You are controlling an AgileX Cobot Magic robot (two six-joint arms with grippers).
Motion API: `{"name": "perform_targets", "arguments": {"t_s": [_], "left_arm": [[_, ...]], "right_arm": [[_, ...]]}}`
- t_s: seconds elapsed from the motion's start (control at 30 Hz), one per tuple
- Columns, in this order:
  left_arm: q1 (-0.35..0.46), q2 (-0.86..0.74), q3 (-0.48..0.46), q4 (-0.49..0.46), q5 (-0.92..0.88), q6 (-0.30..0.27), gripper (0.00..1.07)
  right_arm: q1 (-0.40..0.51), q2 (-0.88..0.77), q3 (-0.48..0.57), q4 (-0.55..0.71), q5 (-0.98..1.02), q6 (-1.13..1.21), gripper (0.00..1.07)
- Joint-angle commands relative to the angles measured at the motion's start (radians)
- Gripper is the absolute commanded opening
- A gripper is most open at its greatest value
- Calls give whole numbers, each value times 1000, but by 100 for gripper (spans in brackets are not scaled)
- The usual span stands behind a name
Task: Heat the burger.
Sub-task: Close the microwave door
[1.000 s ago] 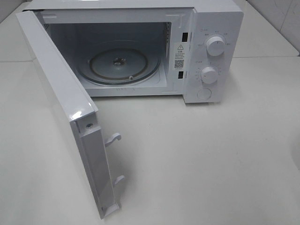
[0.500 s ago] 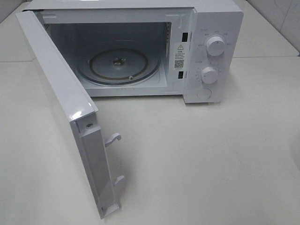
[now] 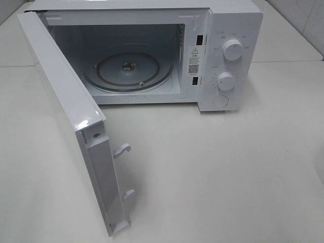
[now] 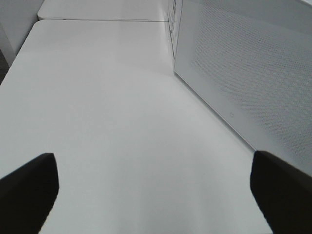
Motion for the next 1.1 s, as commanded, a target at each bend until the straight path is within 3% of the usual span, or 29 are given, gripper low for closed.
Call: {"name": "perform_targets", "arguments": {"t_s": [0.03,0.43,0.77,1.1], "left_arm": [[-6,-5,4,-3,-14,0,100],[-6,-5,4,-3,-14,0,100],[-6,-5,4,-3,-14,0,100],[-6,-5,4,-3,-14,0,100]], "right_arm": [[-6,-61,1,0,-4,0,75],[-6,-60,1,0,-4,-6,75],[-129,-60,1,0,-5,-6,75],[-134,-59,1,0,-5,0,75]]}}
